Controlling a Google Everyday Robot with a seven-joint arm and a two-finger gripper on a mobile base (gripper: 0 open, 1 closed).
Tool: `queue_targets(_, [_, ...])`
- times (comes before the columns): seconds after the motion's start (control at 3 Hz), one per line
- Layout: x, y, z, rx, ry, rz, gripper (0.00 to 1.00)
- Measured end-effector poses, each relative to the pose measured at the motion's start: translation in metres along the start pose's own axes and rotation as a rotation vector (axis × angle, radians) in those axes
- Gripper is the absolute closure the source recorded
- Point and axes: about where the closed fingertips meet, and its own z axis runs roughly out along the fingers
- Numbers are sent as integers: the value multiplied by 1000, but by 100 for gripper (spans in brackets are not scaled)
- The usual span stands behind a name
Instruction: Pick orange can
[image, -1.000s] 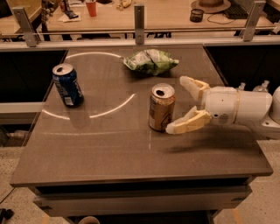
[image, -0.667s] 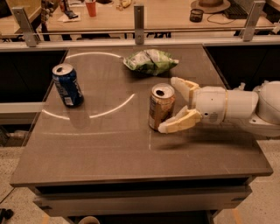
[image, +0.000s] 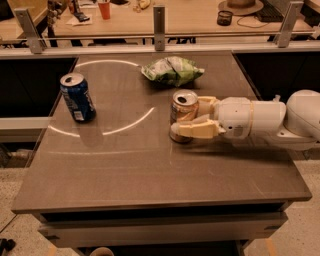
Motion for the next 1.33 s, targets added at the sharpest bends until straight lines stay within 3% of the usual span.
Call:
queue_targets(0.67, [-8,1,2,-24,-19,1,87])
queue_targets(1.0, [-54,-4,-1,-24,1,-31,100])
queue_targets(1.33, [-57,-4,-2,-22,0,-33,100])
